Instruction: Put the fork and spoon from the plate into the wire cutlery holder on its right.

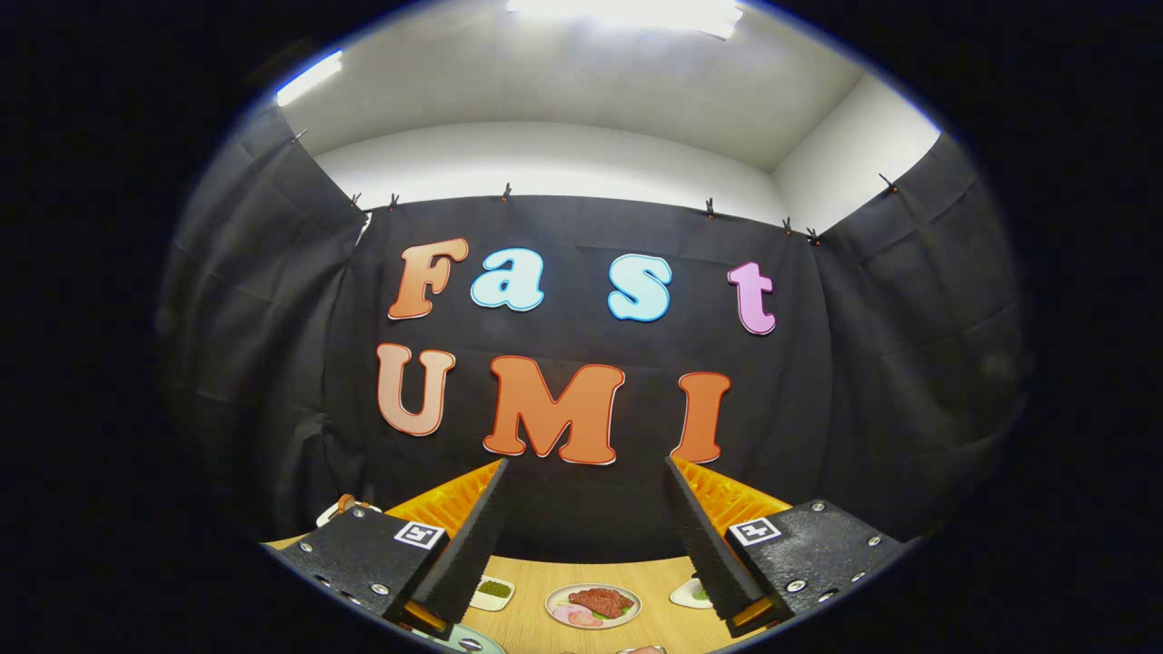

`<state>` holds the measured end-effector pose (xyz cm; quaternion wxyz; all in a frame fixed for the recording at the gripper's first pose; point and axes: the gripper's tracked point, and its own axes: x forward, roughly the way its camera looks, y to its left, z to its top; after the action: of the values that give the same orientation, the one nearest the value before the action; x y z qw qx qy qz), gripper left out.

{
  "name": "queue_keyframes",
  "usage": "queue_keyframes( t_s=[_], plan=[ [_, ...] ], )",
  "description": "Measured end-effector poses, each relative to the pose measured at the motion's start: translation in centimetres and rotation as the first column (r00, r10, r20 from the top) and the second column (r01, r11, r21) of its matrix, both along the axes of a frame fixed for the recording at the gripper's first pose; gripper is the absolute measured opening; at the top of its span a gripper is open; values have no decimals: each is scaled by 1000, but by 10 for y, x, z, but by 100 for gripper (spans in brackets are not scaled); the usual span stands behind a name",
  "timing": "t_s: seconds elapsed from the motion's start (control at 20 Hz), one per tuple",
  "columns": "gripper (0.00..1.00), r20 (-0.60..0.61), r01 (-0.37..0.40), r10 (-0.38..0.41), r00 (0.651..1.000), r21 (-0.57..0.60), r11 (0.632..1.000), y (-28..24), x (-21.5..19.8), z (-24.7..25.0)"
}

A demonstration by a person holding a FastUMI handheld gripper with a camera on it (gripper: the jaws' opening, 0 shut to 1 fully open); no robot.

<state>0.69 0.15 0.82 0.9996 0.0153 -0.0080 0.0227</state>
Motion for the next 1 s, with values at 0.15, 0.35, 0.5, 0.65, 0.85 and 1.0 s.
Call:
queue_keyframes(
  t_s=[0.15,0.35,0.5,0.65,0.85,1.0],
  plan=[
    [98,-18,-23,23,1000,8,1000,7,2,-4],
    [98,-8,-34,34,999,6,999,12,2,0],
    [98,-13,-44,45,999,12,999,19,4,-3],
    [98,-106,-57,60,993,30,998,32,9,-36],
    [98,-298,-125,152,942,108,986,69,4,-96],
    [98,-412,-158,187,892,102,982,90,5,-133]
  ],
)
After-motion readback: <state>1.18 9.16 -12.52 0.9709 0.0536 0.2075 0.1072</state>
